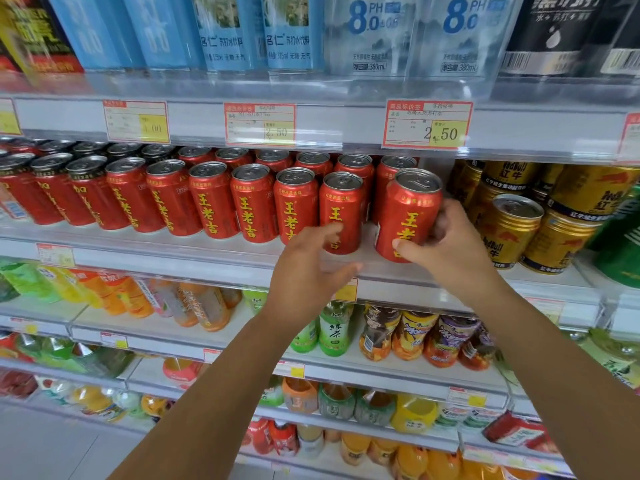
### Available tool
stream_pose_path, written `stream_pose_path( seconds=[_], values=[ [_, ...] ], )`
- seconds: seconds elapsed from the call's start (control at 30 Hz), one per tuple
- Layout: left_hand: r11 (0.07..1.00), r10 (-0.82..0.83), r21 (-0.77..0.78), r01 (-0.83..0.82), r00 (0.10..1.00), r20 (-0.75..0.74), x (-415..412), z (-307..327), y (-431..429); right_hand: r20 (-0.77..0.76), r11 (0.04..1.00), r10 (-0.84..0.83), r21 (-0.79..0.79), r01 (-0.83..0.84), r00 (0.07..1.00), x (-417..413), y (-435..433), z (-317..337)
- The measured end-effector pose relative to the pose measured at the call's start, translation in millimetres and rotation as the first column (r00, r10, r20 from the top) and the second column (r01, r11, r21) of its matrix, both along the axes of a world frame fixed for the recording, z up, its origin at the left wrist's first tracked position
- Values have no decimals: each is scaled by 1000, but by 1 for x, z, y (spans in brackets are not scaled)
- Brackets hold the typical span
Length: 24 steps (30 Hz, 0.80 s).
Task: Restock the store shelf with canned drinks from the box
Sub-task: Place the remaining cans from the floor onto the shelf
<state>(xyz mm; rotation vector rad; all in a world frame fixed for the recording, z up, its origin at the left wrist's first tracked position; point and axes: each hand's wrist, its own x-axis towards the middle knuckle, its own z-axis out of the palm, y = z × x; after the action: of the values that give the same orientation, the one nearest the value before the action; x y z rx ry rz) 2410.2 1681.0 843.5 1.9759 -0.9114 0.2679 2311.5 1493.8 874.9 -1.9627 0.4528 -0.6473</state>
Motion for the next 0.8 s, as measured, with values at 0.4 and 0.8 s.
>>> stream_pose_path(
  seconds=[0.4,0.8],
  values=[
    [994,56,68,-84,938,343,21,-46,-1,-150,995,-1,-103,-14,989,21,-18,-6],
    [996,54,45,-77,924,378,22,-48,0,-114,985,-44,-171,24,992,24,-10,-13]
  ],
)
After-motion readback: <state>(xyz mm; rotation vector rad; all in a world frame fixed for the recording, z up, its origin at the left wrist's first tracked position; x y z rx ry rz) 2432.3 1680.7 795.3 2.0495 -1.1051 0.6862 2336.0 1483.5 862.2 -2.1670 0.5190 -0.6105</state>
